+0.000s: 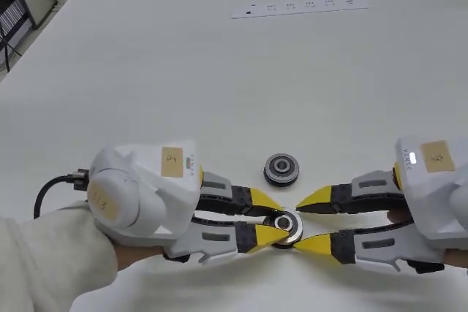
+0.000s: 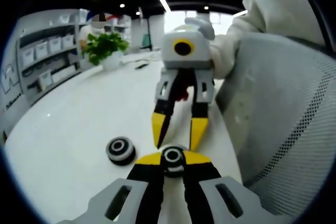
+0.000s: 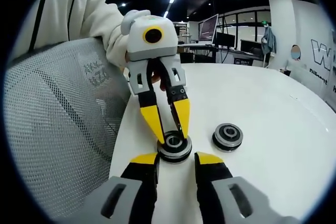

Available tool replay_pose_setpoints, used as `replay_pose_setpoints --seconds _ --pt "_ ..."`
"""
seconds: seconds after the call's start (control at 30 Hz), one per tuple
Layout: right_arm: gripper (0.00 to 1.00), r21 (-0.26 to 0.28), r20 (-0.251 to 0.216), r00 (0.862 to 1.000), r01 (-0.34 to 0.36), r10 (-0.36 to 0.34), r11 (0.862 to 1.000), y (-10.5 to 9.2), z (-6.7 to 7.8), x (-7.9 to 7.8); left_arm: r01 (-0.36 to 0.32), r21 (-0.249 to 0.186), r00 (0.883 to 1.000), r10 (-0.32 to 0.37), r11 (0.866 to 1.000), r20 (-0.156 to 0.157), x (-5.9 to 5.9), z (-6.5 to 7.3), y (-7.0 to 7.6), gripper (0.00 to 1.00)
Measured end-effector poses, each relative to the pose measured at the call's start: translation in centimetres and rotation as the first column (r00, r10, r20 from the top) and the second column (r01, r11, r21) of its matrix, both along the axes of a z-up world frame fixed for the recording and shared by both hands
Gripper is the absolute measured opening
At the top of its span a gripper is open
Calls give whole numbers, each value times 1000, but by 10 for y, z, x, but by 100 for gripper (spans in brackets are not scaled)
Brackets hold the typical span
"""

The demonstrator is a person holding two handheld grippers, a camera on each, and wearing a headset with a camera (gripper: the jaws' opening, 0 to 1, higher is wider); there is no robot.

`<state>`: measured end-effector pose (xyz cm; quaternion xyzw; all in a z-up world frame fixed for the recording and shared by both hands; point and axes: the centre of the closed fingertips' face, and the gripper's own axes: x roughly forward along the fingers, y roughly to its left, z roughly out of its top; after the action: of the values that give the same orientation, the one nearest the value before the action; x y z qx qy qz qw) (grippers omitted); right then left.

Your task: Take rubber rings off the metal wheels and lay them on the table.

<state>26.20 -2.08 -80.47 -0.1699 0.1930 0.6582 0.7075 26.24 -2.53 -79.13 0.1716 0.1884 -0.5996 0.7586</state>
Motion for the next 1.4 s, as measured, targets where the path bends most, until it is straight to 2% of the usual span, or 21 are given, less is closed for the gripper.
replay_pose_setpoints --seconds 0.07,0.4,0.77,0.83,1.0,1.07,1.13,1.2,1.27,1.37,1.4 --pt "25 -1 6 1000 -5 5 1000 1 -1 0 0 -1 1000 0 1000 0 0 0 0 14" --pt "21 9 -24 1000 -8 8 1000 0 -1 -1 -5 -4 1000 5 1000 -1 0 0 -1 14" --pt "15 -7 -32 999 -1 0 1000 -4 -1 -1 -7 -3 1000 7 1000 2 -1 1 -2 14" --pt "13 -16 -18 1000 -4 3 1000 -5 -2 0 -7 -2 1000 7 1000 4 -1 1 -2 14" --pt "12 -20 -29 1000 4 -5 1000 -5 -2 0 -9 -2 1000 9 1000 4 -1 1 -2 14" --pt "4 -29 -26 999 17 -18 999 -8 -2 3 -9 -1 1000 9 1000 4 -1 1 -2 14" --pt "2 -29 -47 998 29 -31 999 -8 -2 3 -10 -2 1000 10 1000 5 -1 1 -2 14" --pt "2 -39 -27 999 23 -24 999 -8 -2 2 -10 -2 1000 10 1000 5 -1 1 -2 14" --pt "2 -53 -29 999 28 -30 998 -9 -3 3 -11 -3 1000 11 1000 5 -1 1 -1 14" --pt "3 -84 -46 998 40 -44 996 -9 -6 4 -10 -3 1000 11 1000 6 -1 1 -1 14" --pt "3 -97 -70 996 48 -55 994 -10 -6 4 -11 -4 1000 11 1000 5 -1 1 -1 14"
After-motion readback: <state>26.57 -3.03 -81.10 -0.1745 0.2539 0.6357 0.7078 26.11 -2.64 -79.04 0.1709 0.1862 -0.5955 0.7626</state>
